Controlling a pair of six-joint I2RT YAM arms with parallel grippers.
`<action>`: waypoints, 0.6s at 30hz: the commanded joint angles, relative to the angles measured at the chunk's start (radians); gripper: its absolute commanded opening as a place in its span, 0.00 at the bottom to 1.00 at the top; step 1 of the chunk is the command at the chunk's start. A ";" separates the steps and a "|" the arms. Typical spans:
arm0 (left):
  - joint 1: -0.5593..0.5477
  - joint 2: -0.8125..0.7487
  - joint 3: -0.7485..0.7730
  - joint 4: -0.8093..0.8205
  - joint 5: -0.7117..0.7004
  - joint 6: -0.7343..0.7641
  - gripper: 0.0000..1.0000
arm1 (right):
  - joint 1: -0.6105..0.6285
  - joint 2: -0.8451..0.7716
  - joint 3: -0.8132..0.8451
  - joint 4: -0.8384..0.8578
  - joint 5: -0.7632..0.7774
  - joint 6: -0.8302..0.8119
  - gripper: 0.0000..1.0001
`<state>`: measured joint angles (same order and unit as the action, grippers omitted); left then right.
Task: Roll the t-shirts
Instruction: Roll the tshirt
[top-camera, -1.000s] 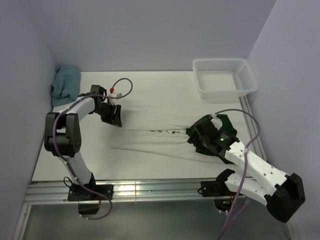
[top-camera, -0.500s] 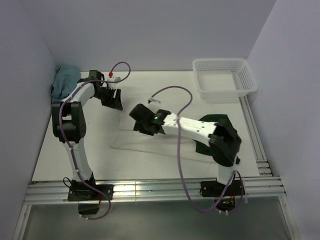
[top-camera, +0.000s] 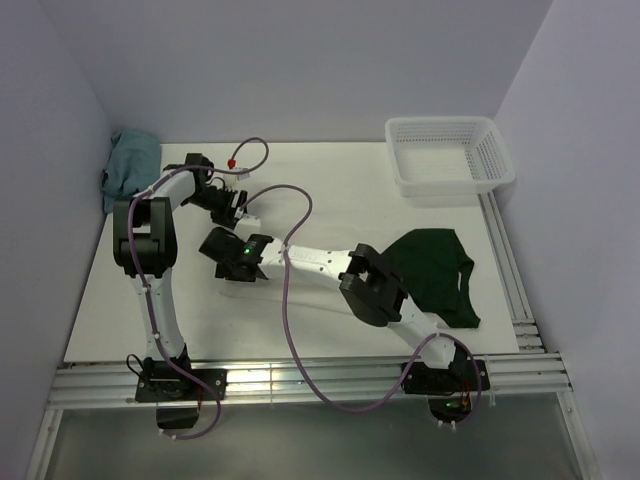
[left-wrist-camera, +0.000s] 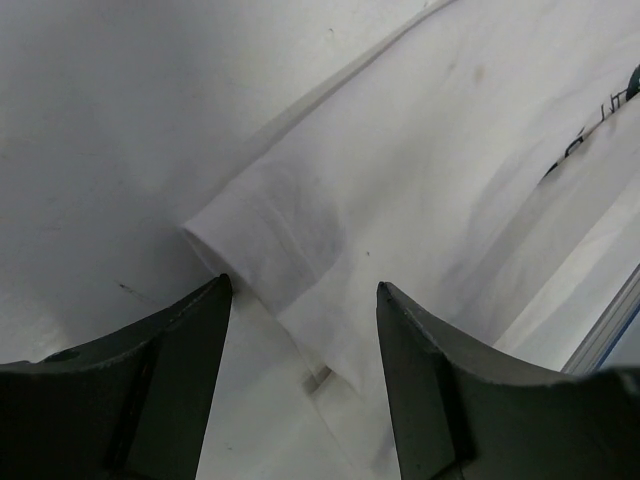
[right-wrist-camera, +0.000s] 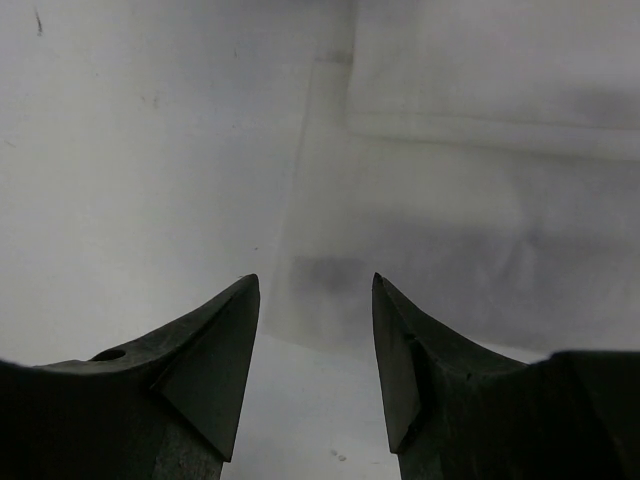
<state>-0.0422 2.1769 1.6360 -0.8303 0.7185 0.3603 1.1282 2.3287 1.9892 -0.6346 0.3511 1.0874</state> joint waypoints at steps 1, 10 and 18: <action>-0.004 -0.016 -0.018 0.004 0.064 0.040 0.65 | 0.005 0.027 0.062 -0.019 0.022 0.002 0.56; -0.004 -0.015 -0.064 0.053 0.071 0.005 0.63 | 0.036 0.136 0.197 -0.149 0.029 0.003 0.57; -0.004 -0.031 -0.107 0.123 0.039 -0.064 0.51 | 0.059 0.179 0.209 -0.235 0.035 0.017 0.58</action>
<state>-0.0418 2.1681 1.5646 -0.7479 0.7959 0.3202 1.1717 2.4744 2.1689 -0.7830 0.3668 1.0885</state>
